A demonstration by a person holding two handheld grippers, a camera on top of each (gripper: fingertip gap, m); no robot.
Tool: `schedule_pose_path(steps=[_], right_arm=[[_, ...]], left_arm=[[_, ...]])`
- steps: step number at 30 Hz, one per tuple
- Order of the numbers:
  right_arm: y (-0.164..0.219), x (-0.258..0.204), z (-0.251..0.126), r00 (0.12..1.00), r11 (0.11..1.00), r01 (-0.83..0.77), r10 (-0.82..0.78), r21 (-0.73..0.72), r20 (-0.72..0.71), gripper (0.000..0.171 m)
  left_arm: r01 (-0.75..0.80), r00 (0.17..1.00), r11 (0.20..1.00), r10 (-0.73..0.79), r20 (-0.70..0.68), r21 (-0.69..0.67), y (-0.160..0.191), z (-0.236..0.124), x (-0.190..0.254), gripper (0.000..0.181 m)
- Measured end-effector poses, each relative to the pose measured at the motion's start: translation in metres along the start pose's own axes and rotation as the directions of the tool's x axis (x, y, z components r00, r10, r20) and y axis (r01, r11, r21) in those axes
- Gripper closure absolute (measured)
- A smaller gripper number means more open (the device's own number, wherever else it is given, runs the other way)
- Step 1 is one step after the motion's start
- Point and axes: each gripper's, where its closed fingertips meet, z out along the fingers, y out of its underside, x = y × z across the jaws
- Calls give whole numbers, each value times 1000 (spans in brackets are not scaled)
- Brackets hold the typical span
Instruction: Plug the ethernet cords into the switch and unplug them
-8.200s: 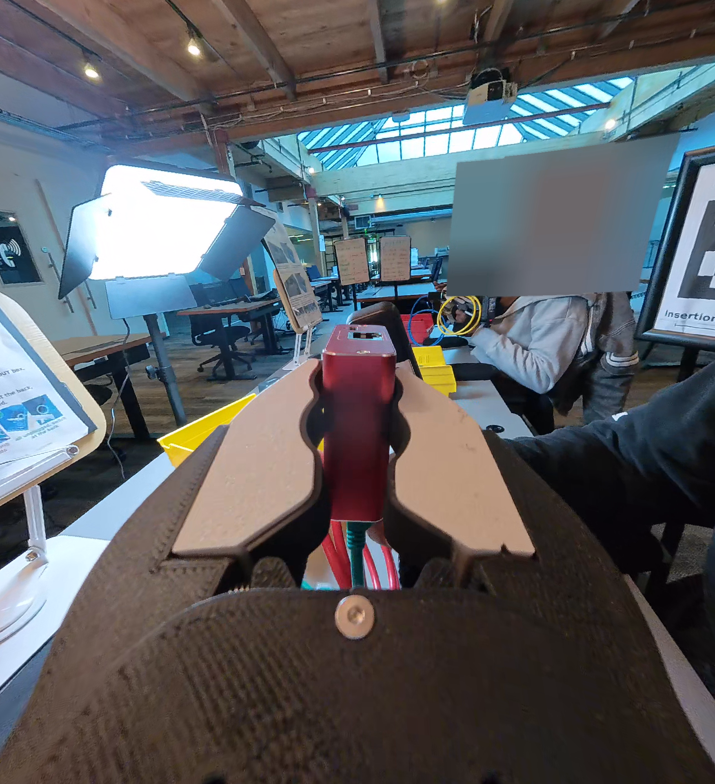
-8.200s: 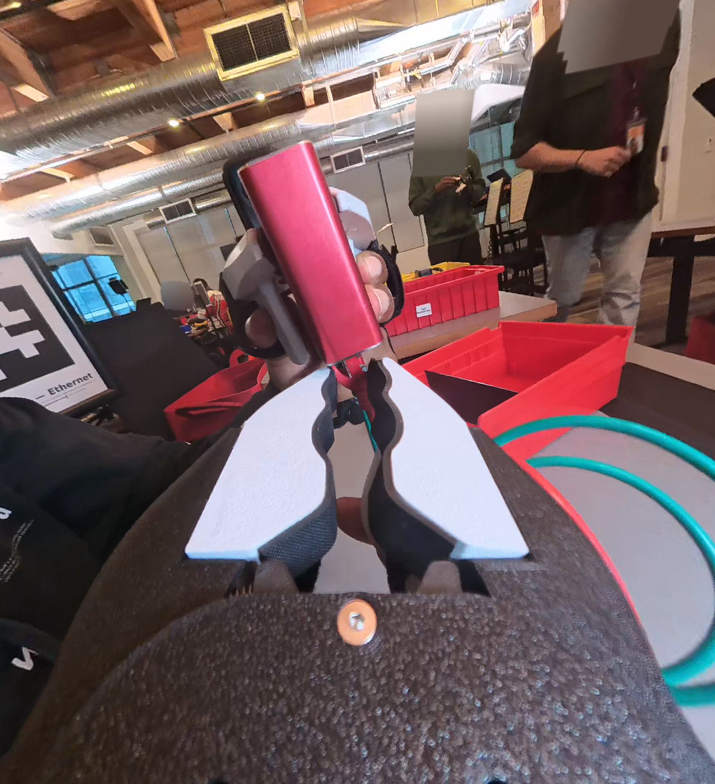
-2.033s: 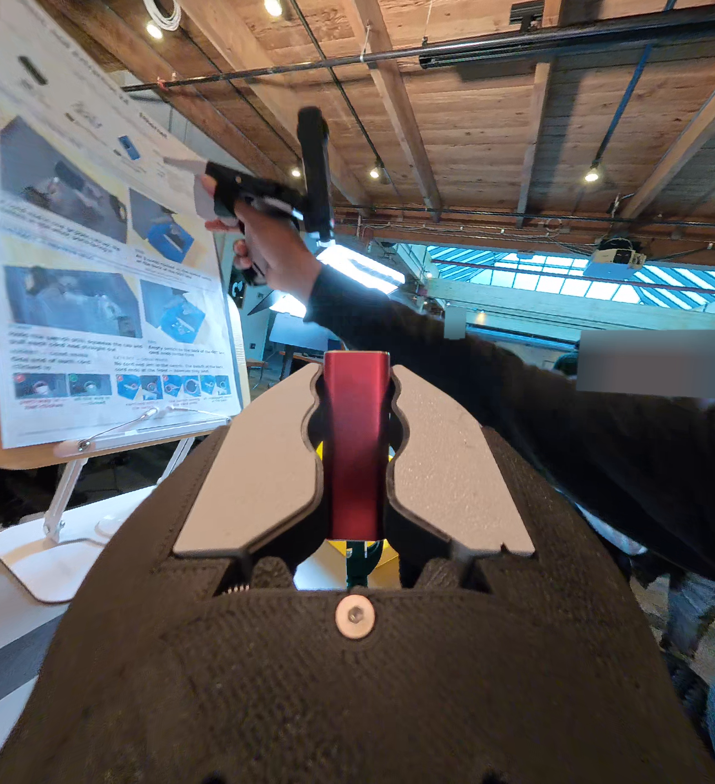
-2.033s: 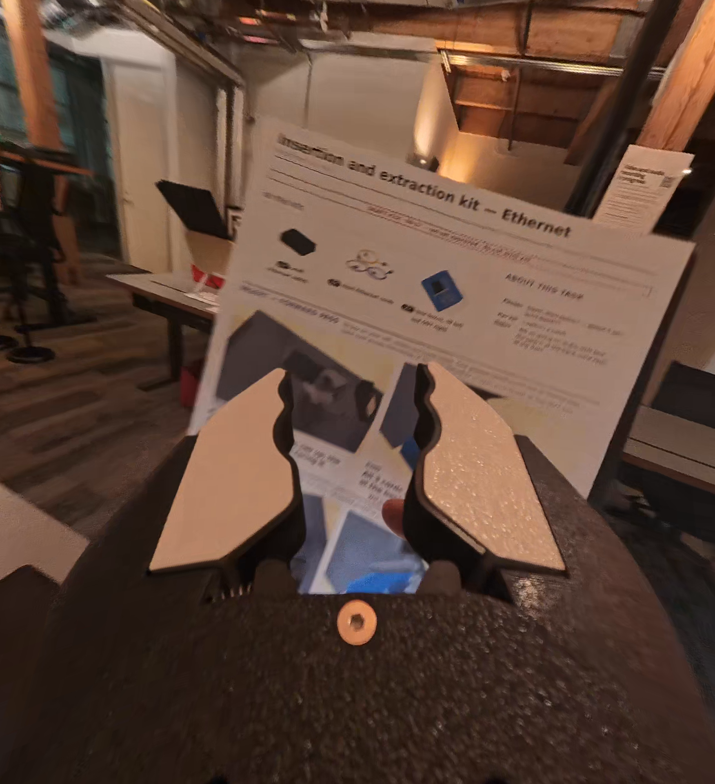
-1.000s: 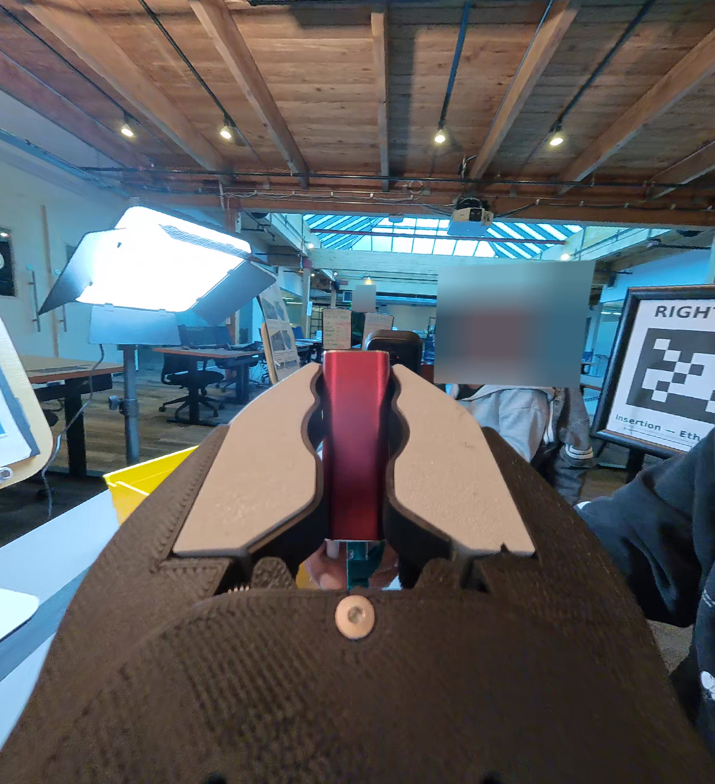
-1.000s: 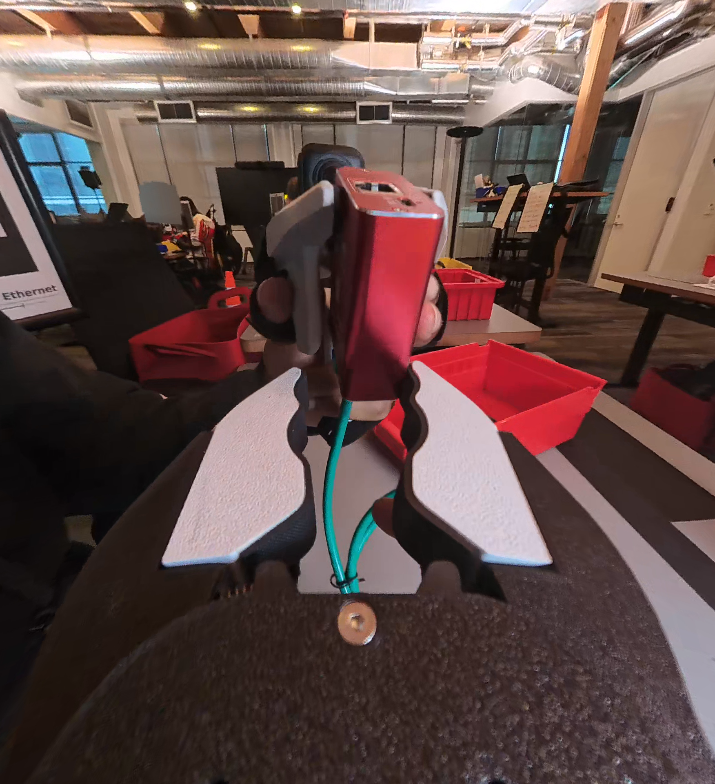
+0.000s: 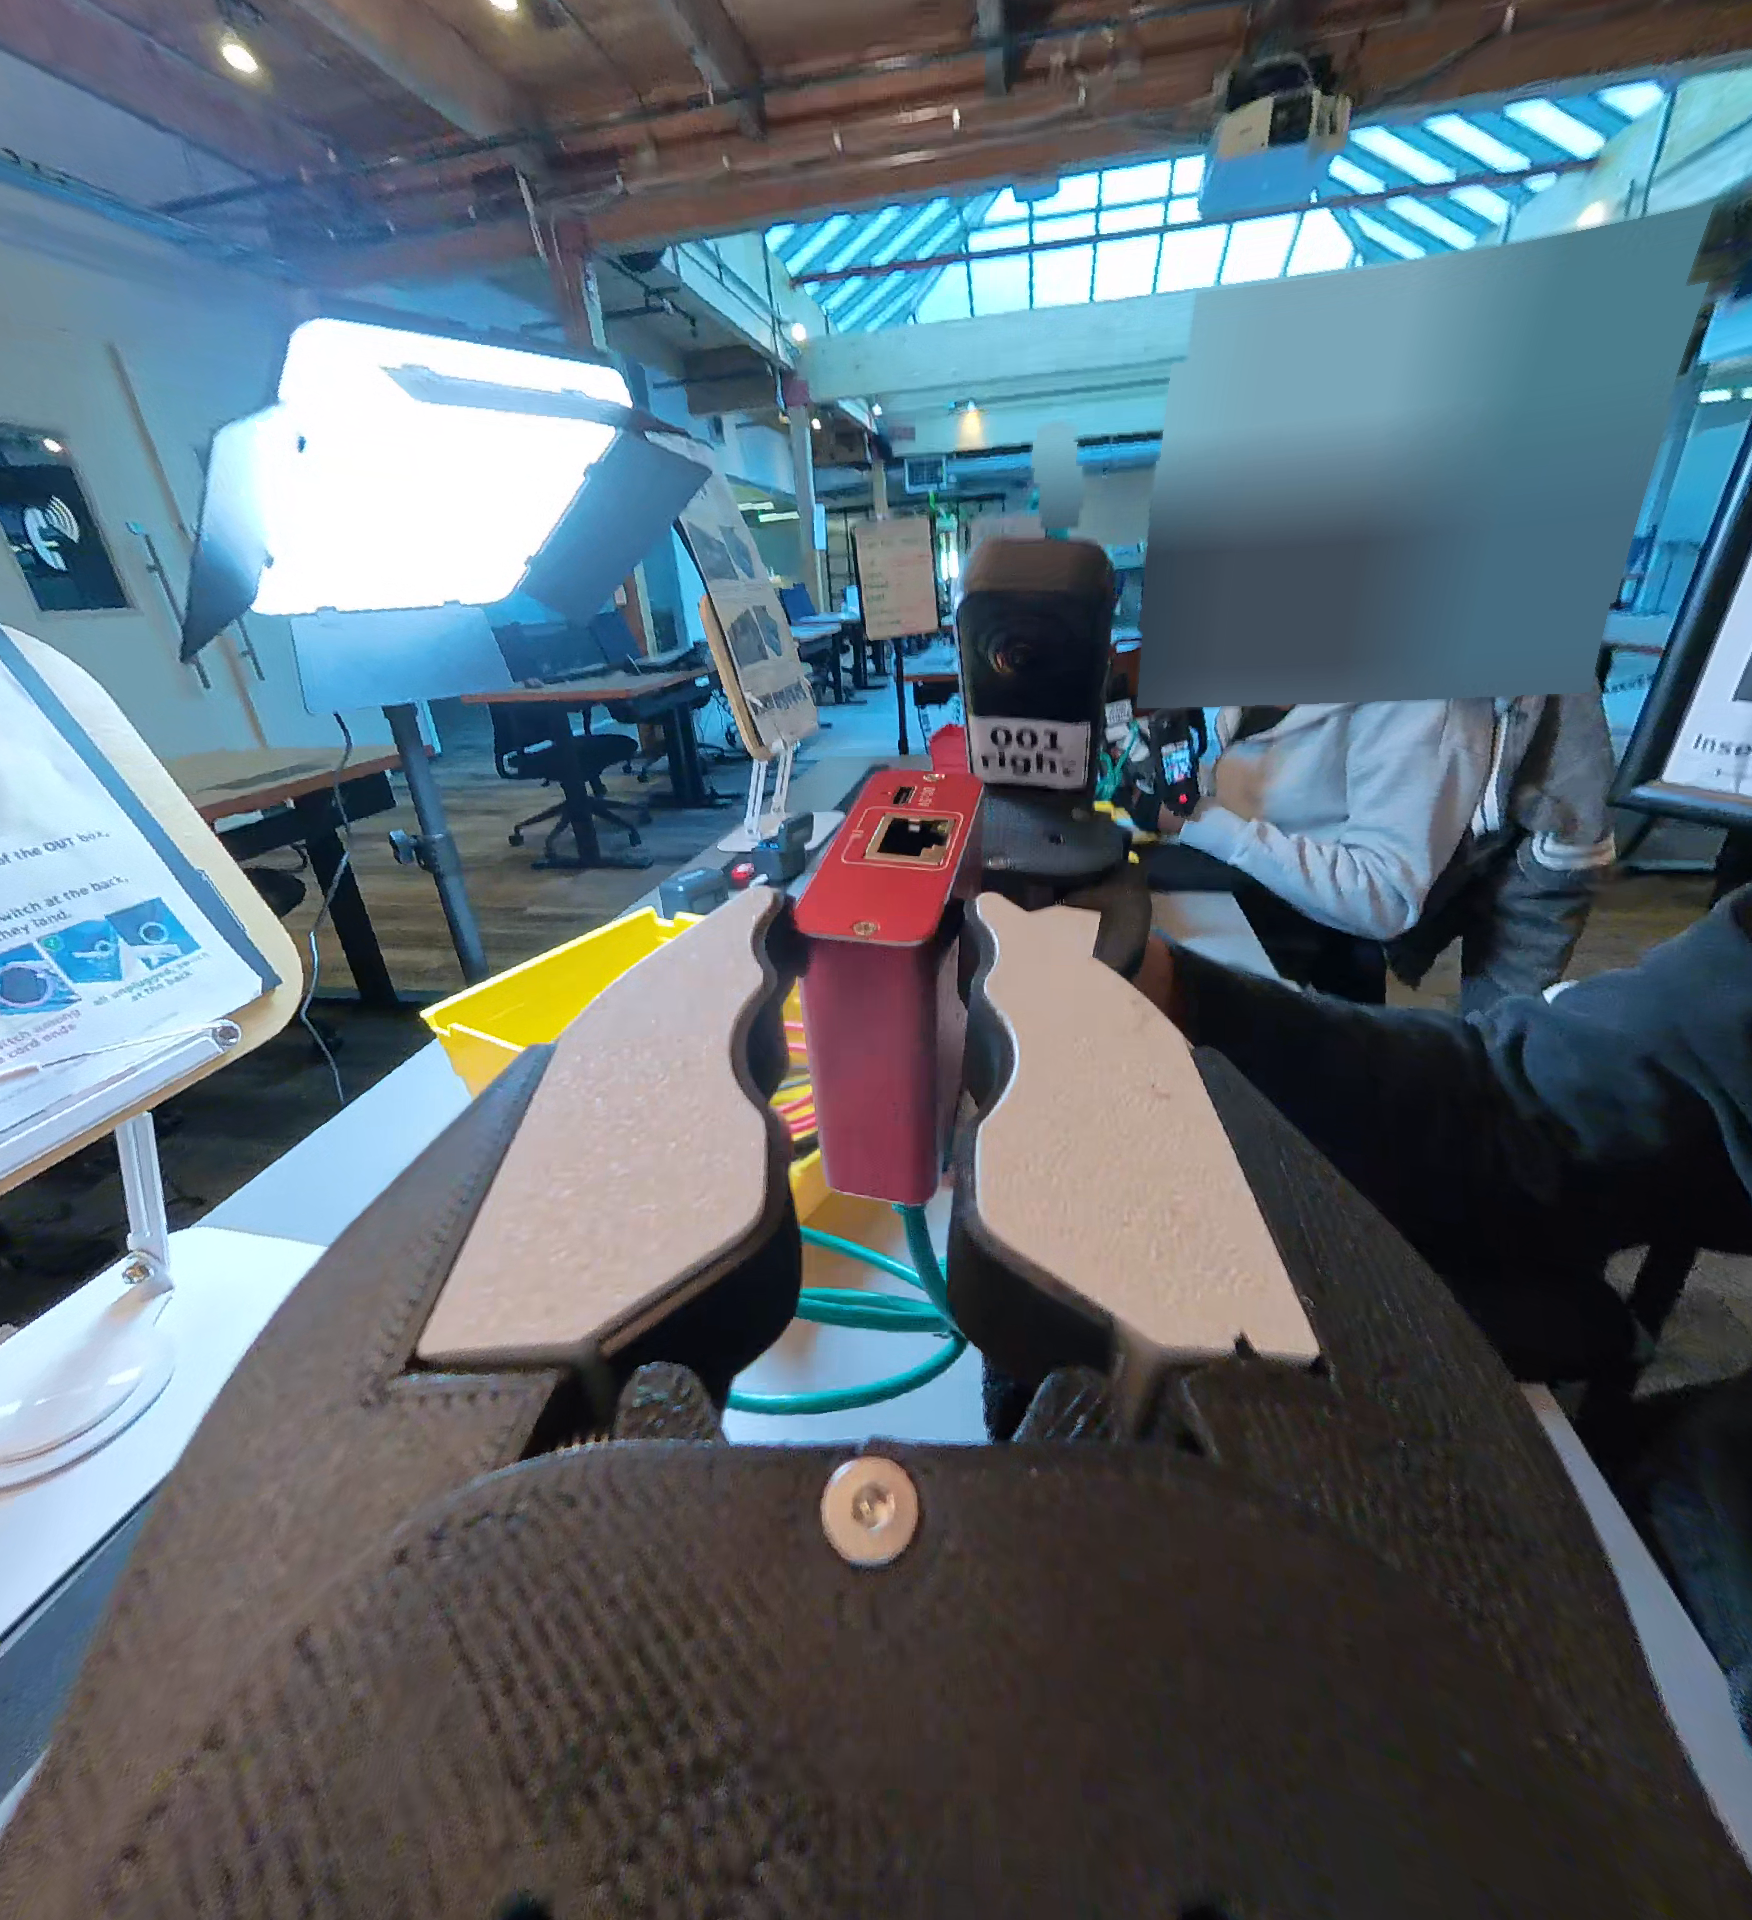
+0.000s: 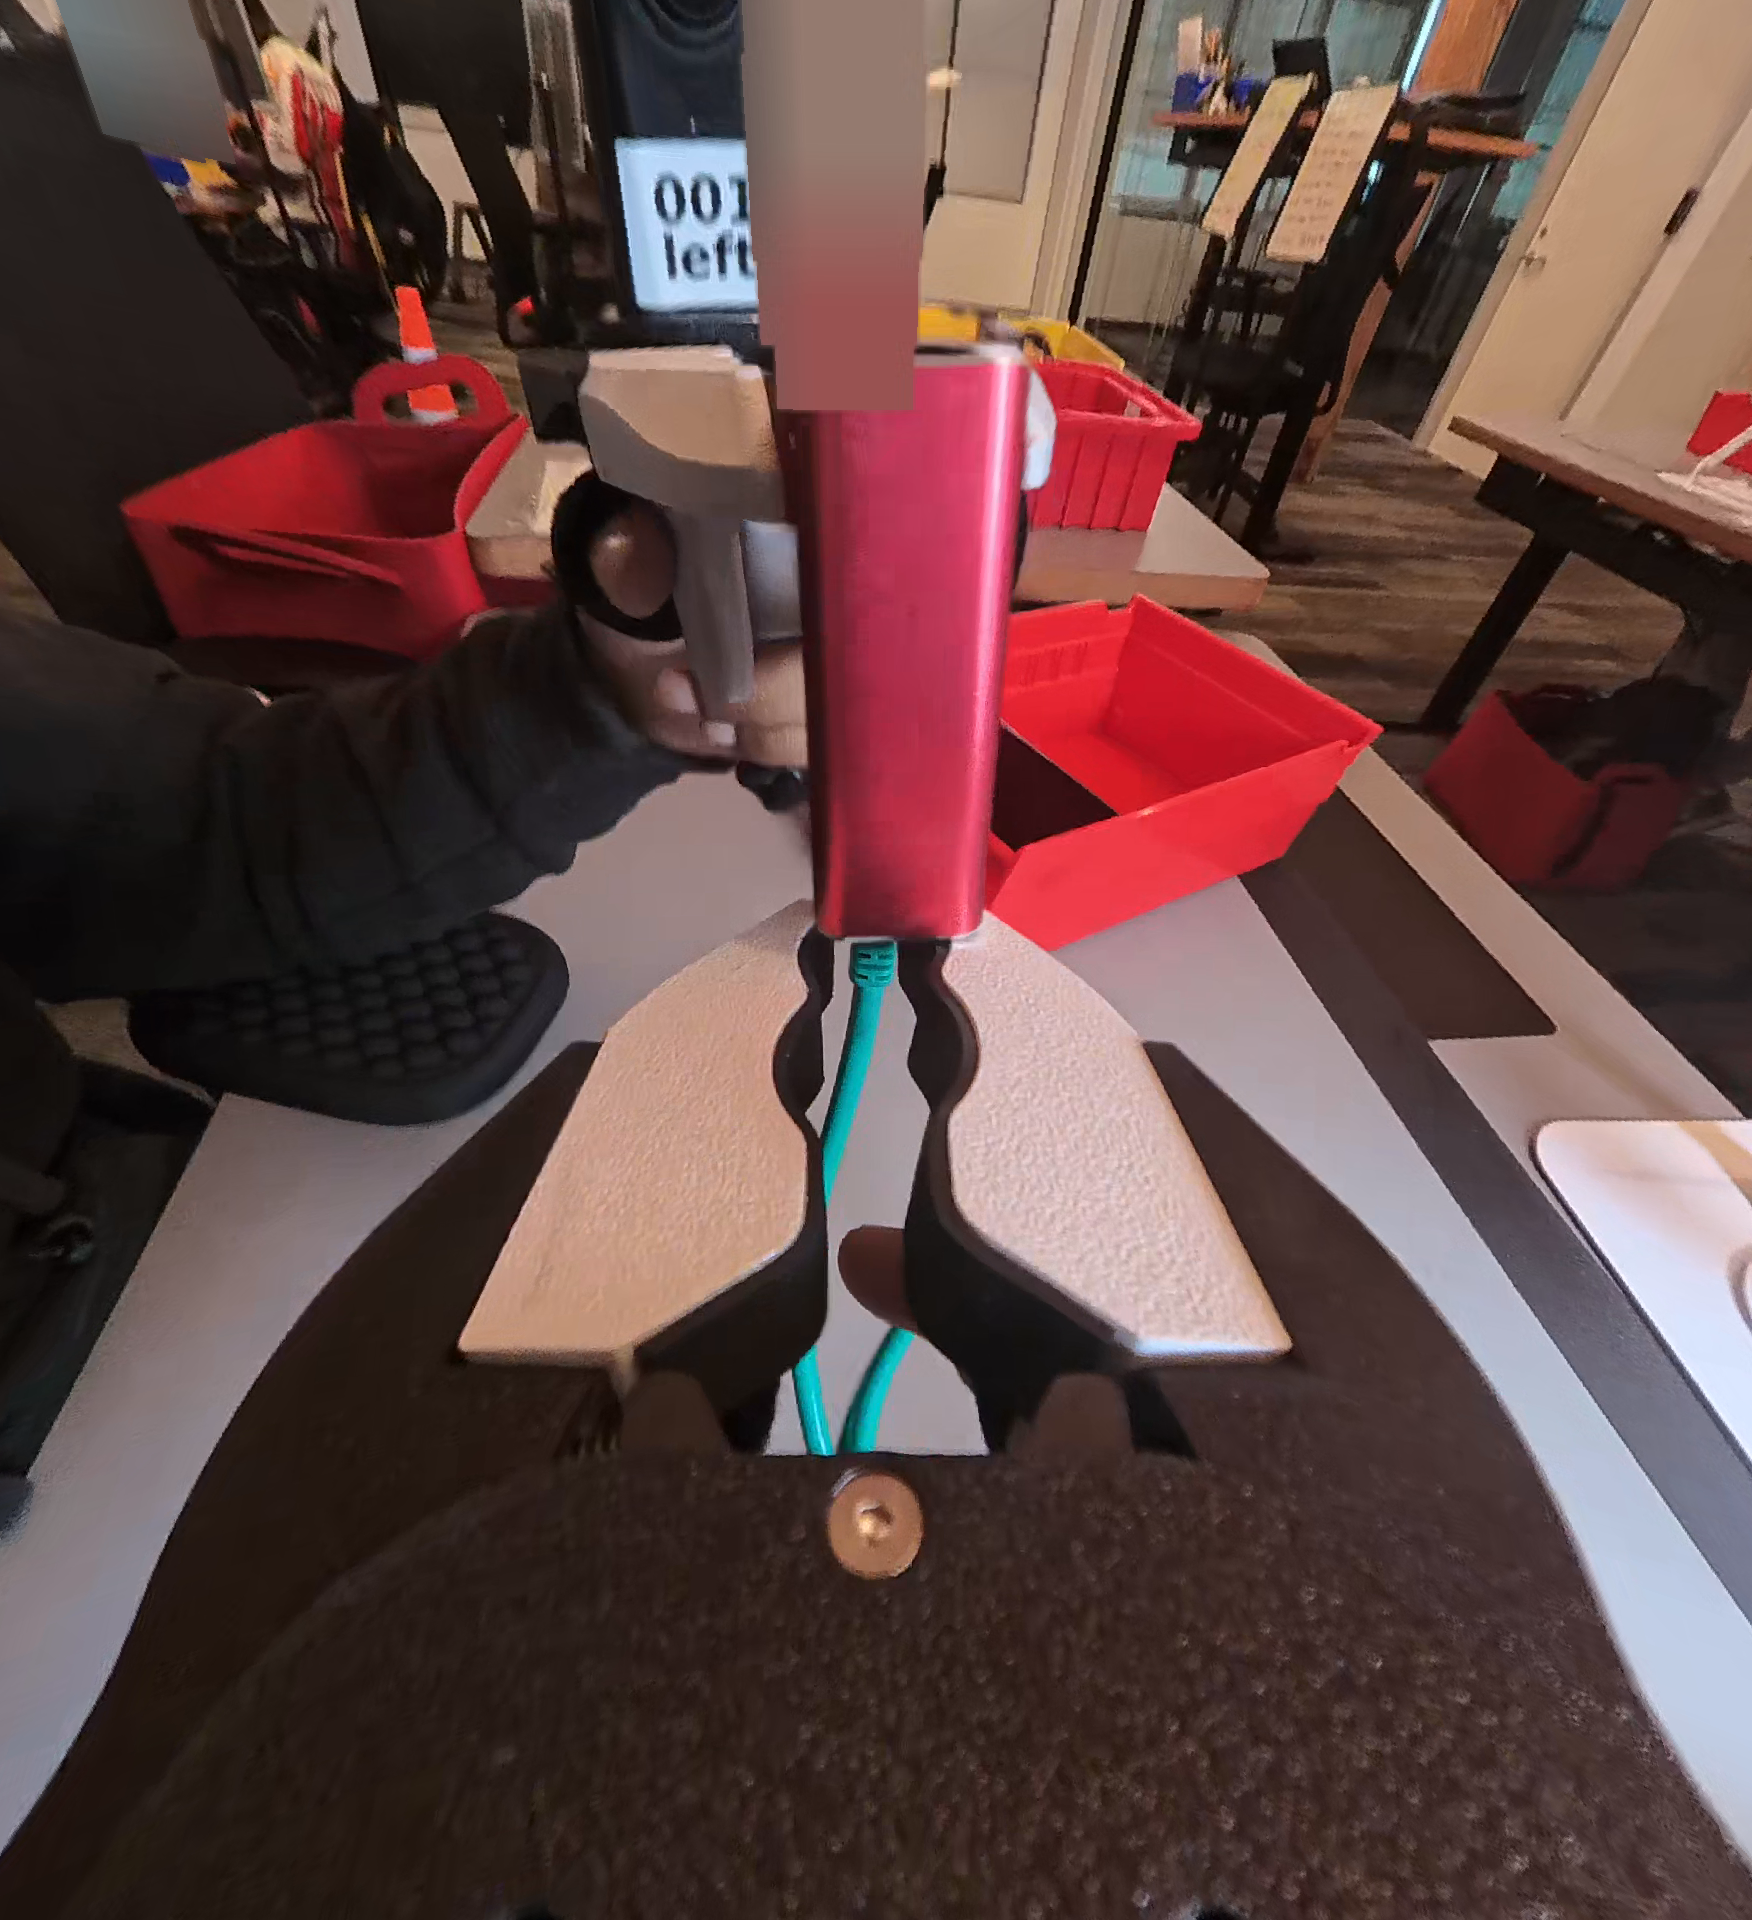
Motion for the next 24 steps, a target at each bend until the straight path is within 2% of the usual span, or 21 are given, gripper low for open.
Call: schedule_pose_path(steps=[5, 10, 12, 17, 21, 24], right_arm=[[-15, 1, 4, 999, 986, -41, 41, 164, 2, 160], [-16, -1, 16, 995, 970, -96, 92, 225, 27, 151], [-16, -3, 19, 994, 965, -108, 103, 238, 37, 156], [-19, -5, 17, 992, 963, -118, 104, 243, 68, 157], [-13, -7, 17, 997, 983, -69, 64, 172, 39, 158], [-12, -9, 16, 997, 988, -69, 63, 139, 46, 157]], left_arm=[[71, 997, 989, -73, 11, 126, -15, -9, -8, 154], [82, 996, 982, -86, 15, 169, -16, -9, -11, 154], [88, 996, 981, -90, 3, 174, -14, -6, -9, 154], [86, 996, 973, -88, 0, 216, -17, -6, -8, 154], [100, 995, 979, -95, -36, 177, -10, -3, -5, 152], [54, 998, 996, -50, -46, 76, 2, 2, 1, 147]])
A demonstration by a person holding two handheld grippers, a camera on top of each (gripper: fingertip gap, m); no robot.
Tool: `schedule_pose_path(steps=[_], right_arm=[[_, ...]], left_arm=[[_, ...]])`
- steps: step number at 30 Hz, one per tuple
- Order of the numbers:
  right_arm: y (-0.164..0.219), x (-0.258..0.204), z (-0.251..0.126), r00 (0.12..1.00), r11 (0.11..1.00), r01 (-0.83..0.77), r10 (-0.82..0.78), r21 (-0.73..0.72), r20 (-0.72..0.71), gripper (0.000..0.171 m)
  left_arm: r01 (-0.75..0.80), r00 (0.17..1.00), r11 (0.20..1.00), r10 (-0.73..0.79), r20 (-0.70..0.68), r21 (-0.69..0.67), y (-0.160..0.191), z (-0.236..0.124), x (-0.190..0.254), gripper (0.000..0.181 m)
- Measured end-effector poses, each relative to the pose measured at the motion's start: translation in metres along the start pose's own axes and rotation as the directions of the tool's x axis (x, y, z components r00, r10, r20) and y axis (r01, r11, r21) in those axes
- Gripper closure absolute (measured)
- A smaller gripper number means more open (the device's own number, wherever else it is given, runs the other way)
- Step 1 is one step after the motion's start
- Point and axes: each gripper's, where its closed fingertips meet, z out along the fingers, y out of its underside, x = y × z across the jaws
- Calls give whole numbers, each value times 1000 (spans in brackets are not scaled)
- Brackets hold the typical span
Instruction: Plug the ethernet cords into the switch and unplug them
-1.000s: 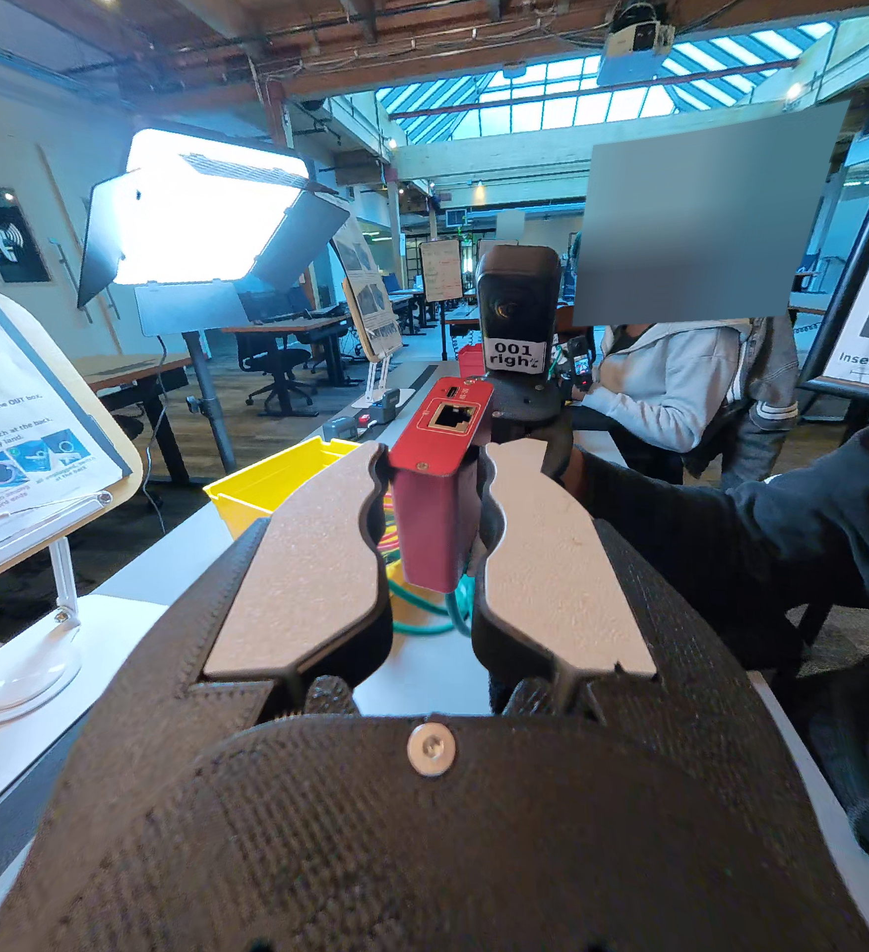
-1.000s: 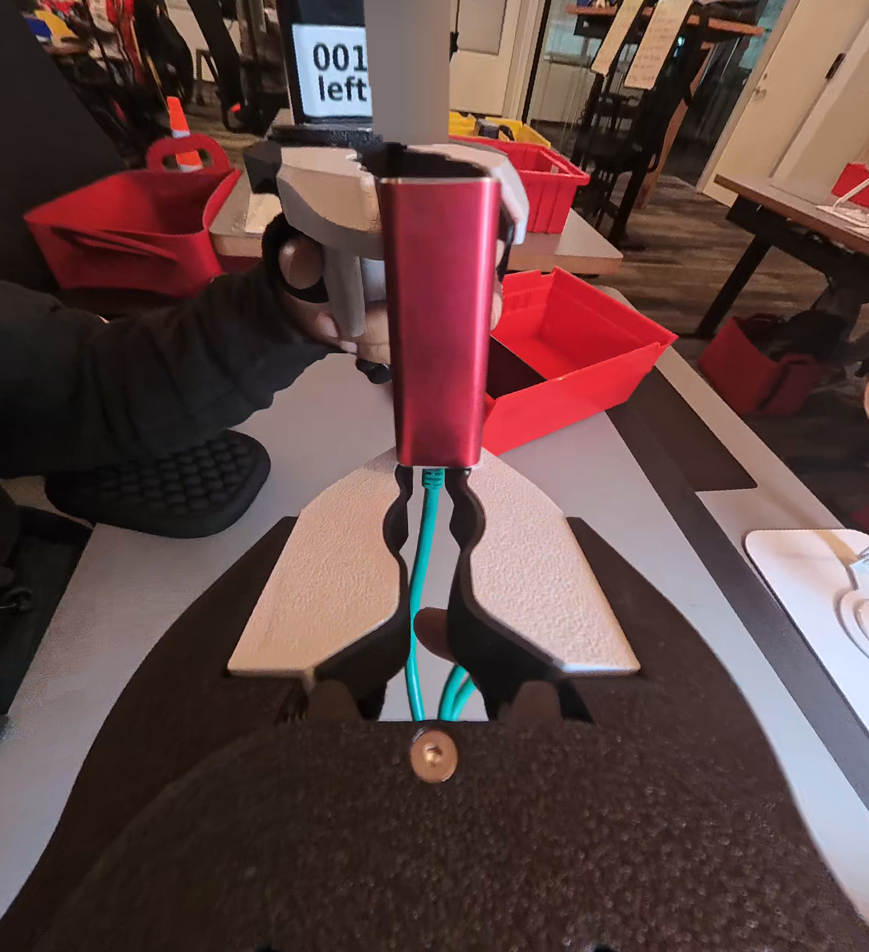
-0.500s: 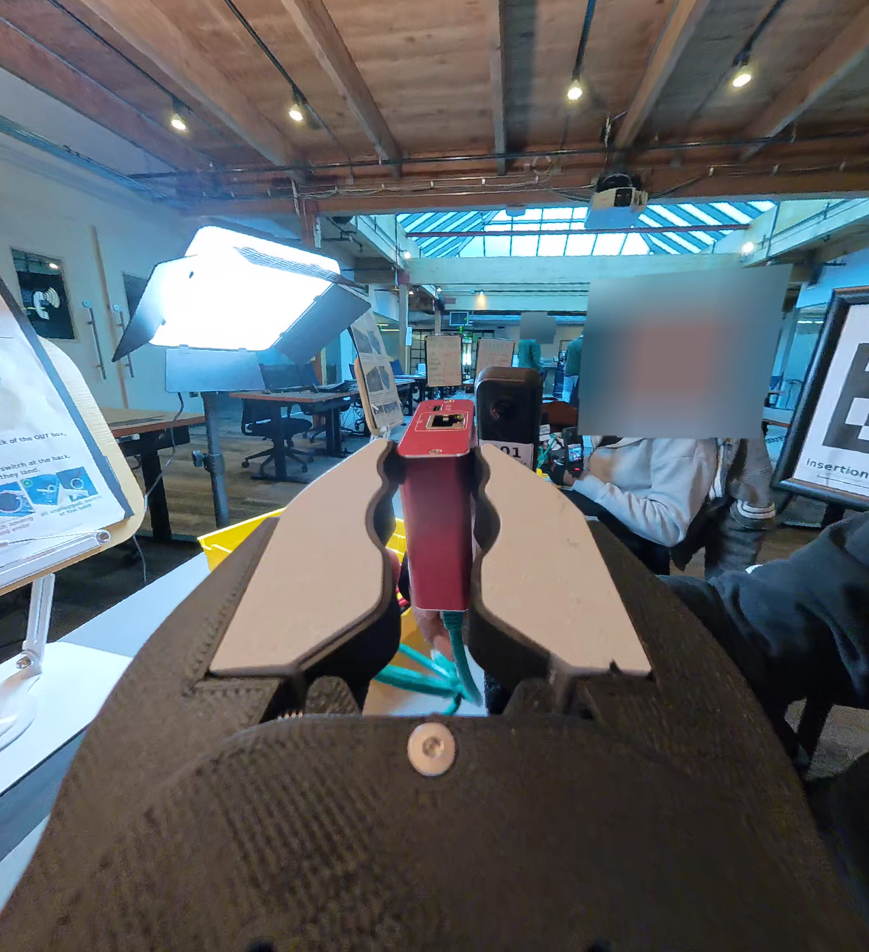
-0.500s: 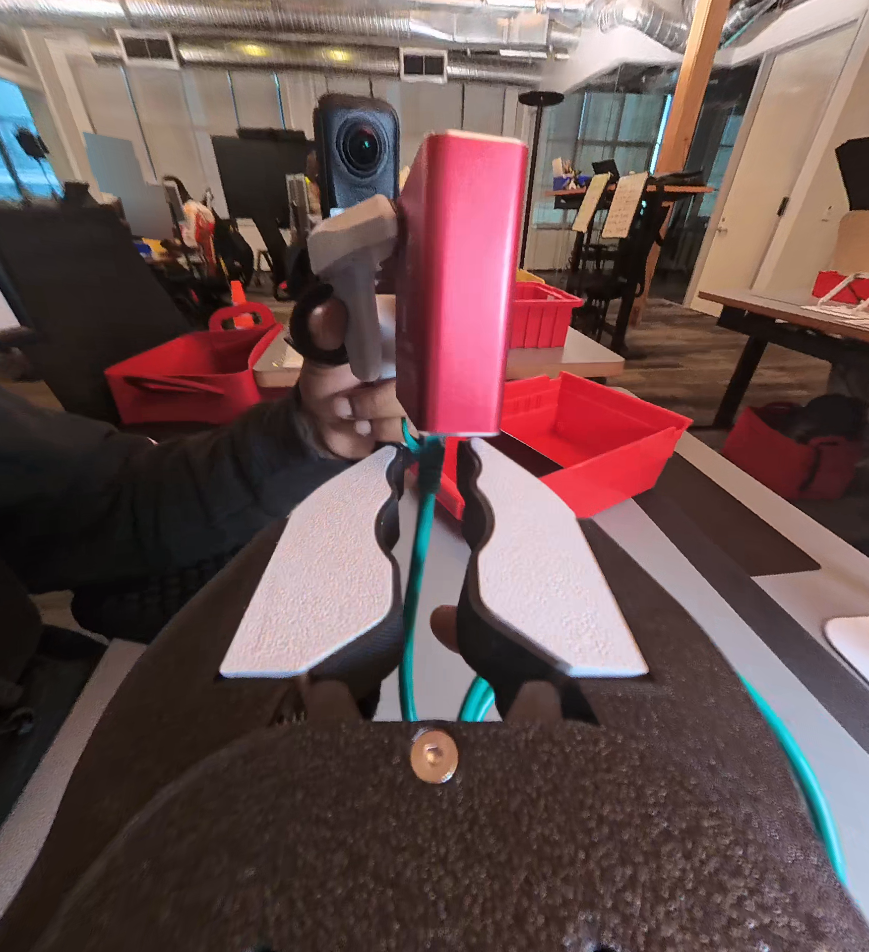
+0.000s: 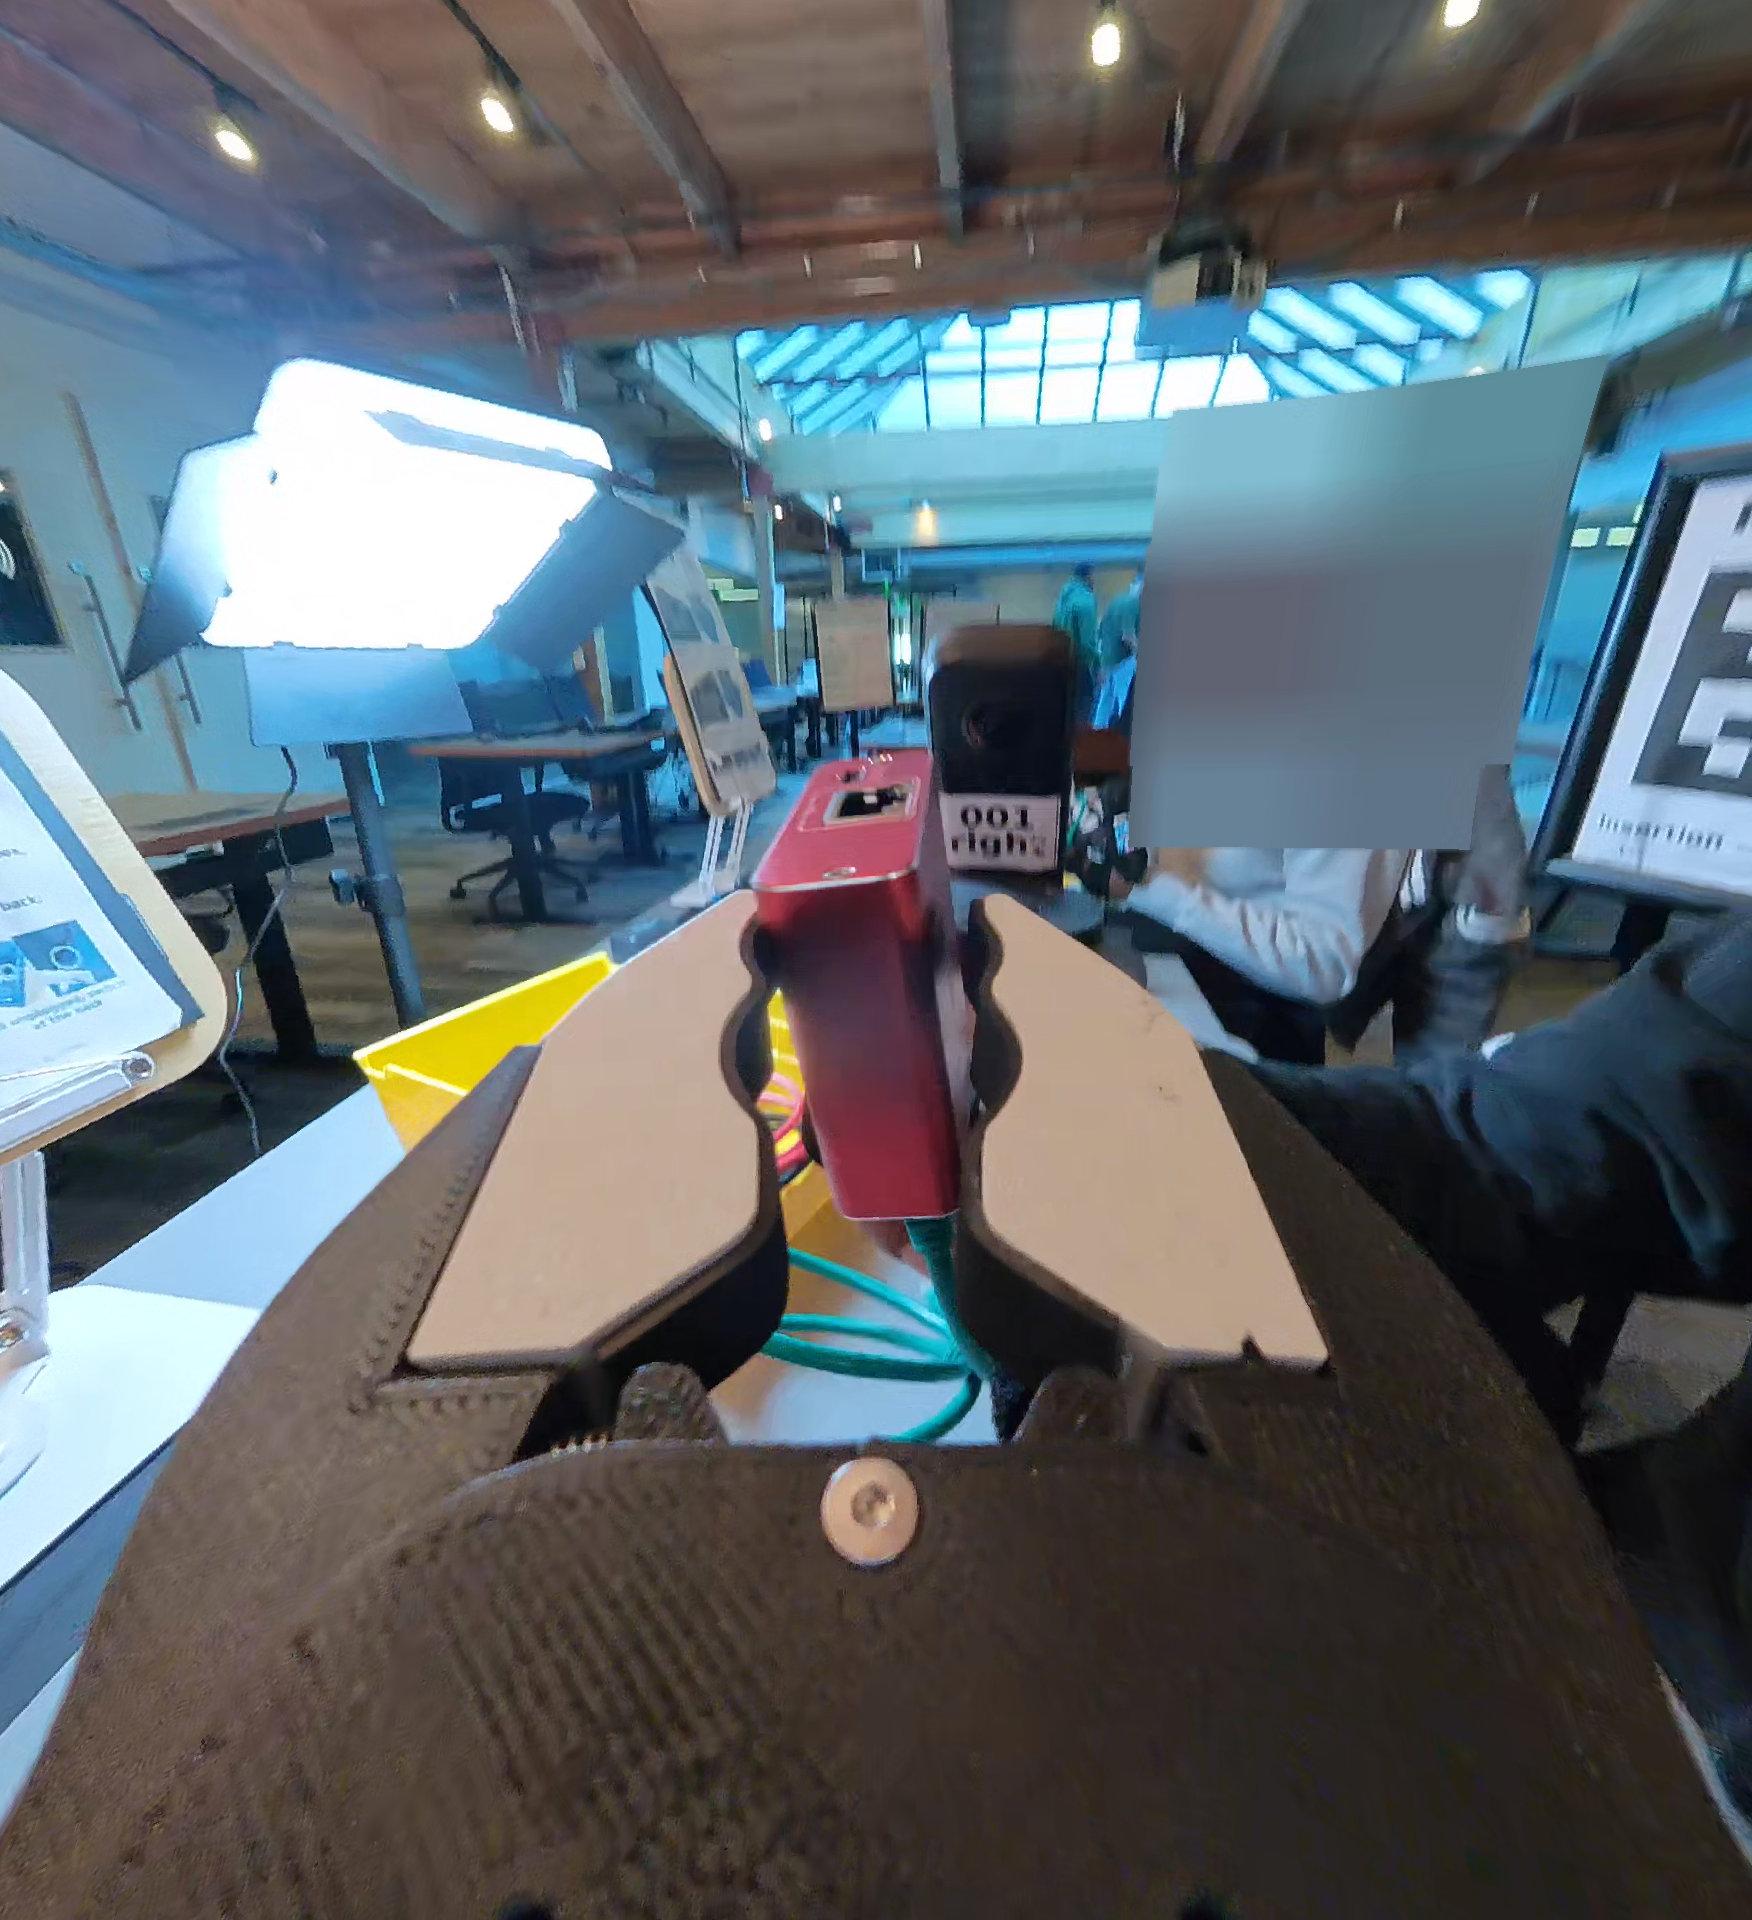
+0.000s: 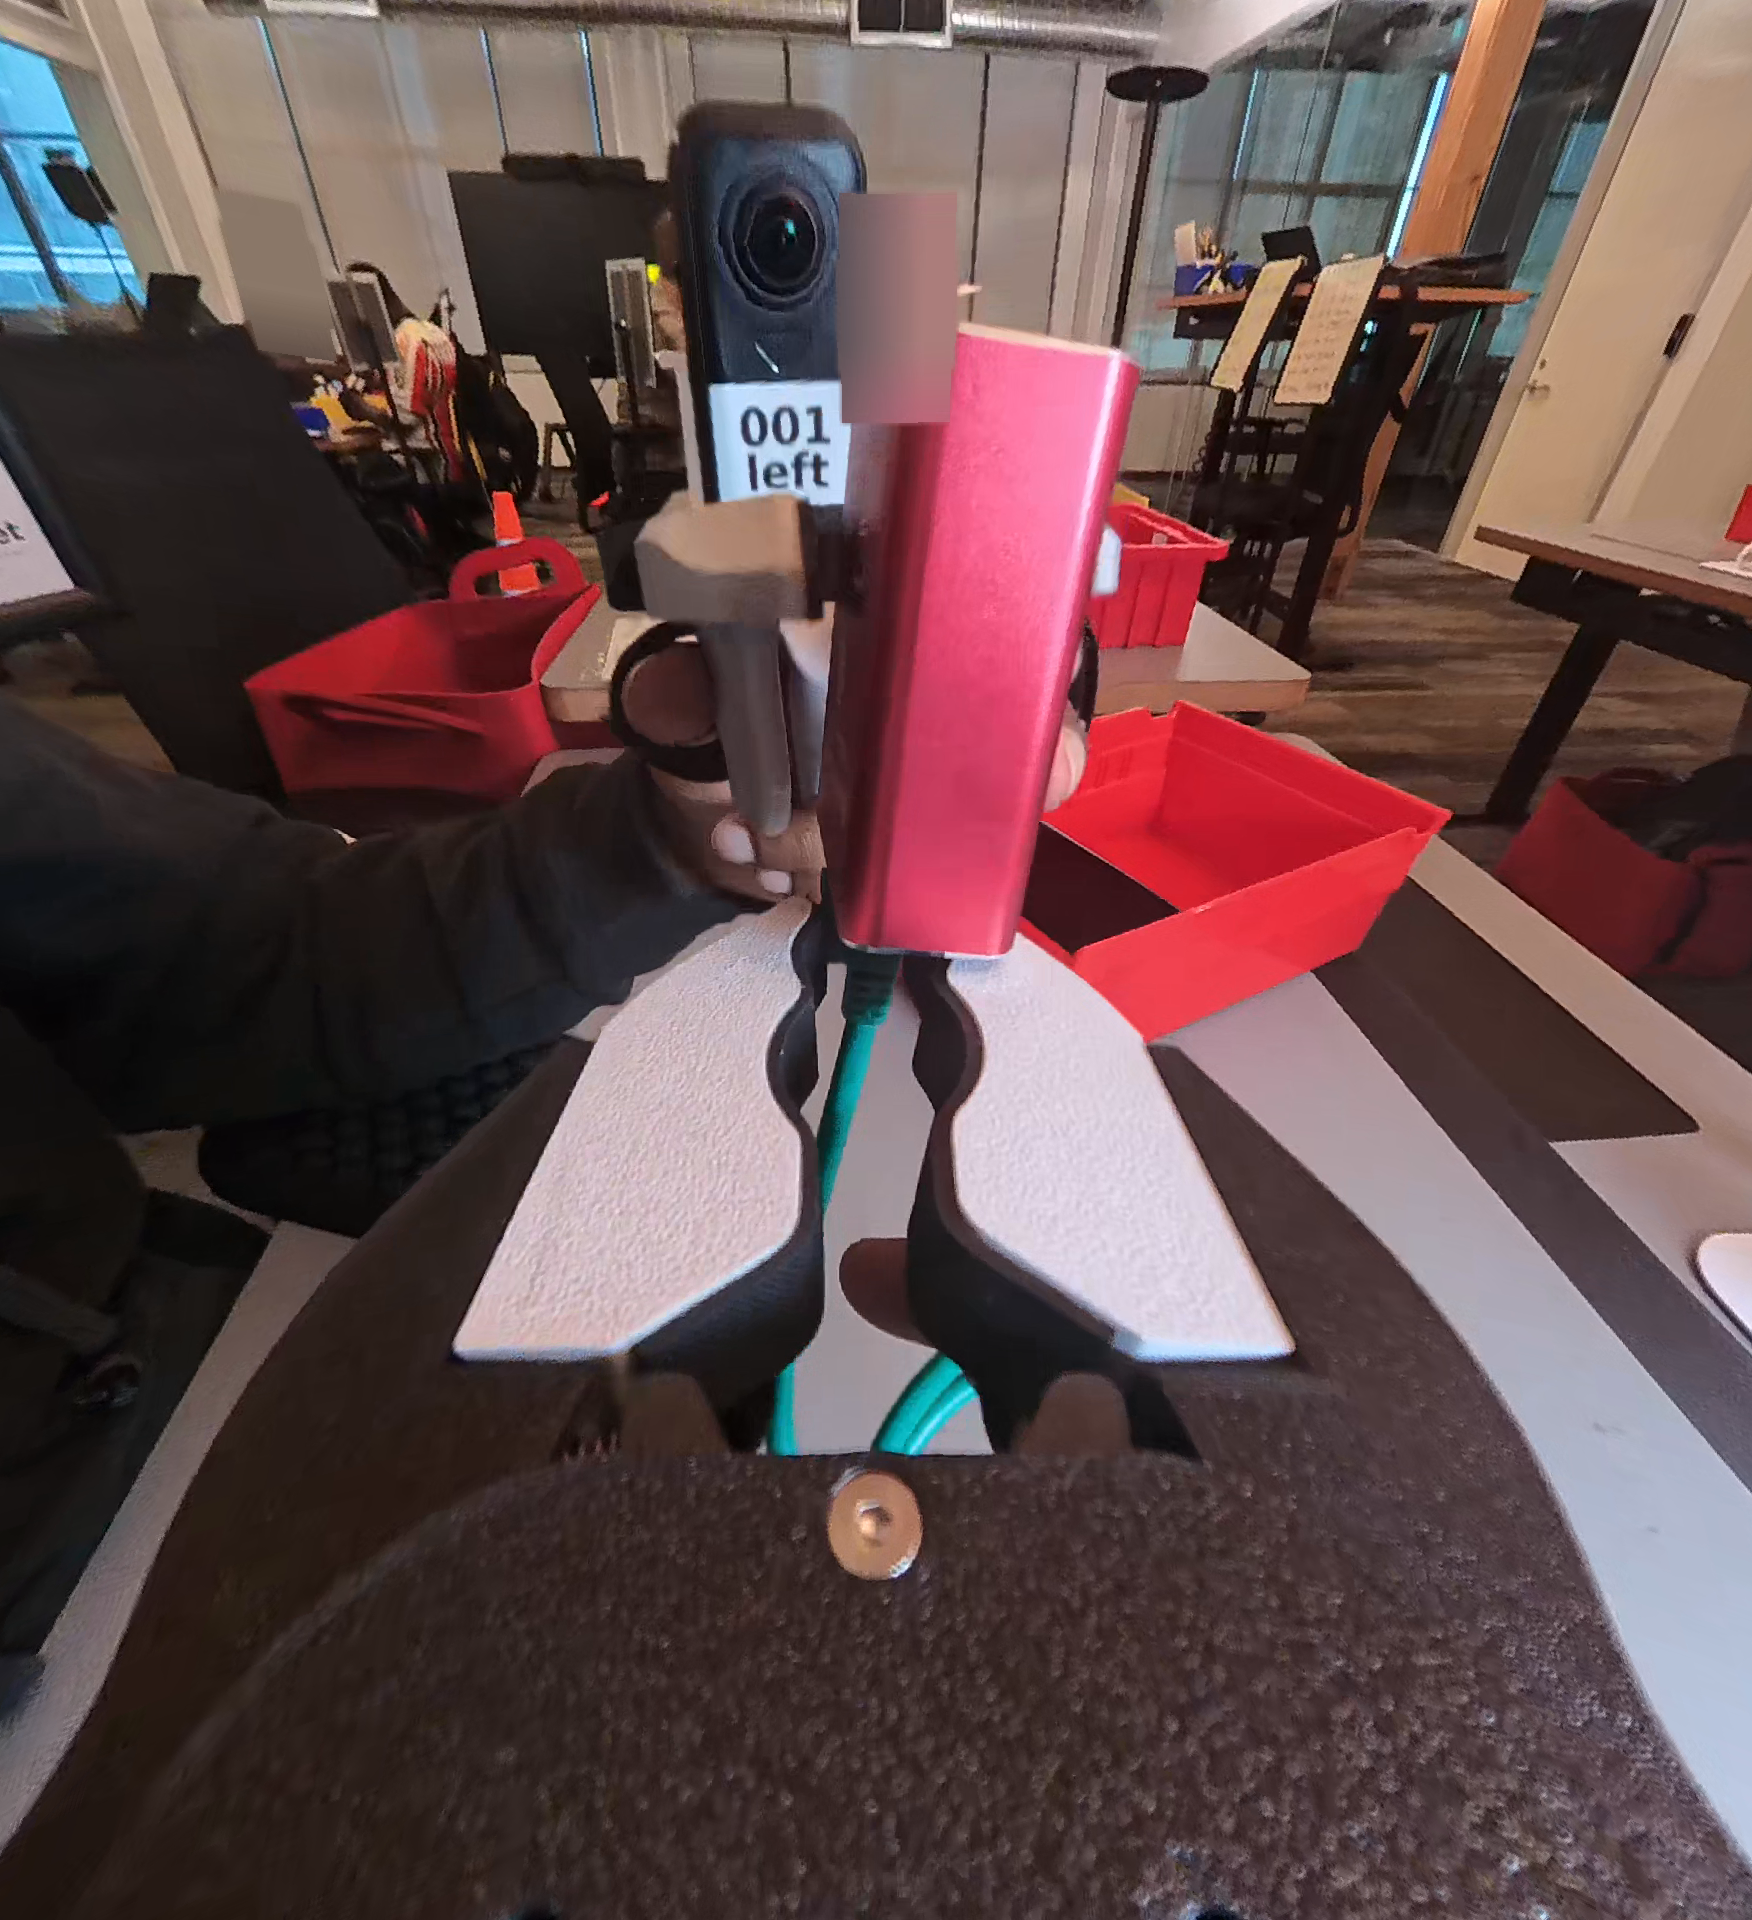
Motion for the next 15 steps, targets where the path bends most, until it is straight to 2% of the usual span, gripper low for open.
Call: schedule_pose_path(steps=[5, 9, 15], right_arm=[[5, 0, 2, 1000, 1000, 4, -4, -22, 2, 157], [-7, 0, 2, 1000, 995, -30, 29, 92, 11, 156], [-13, 1, 4, 997, 986, -71, 71, 151, 10, 155]], left_arm=[[-77, 997, 994, 79, 19, -76, 6, 4, 5, 153], [-58, 998, 998, 57, 33, 11, -6, 3, 5, 154], [-50, 998, 997, 47, 45, 63, -11, 1, 3, 154]])
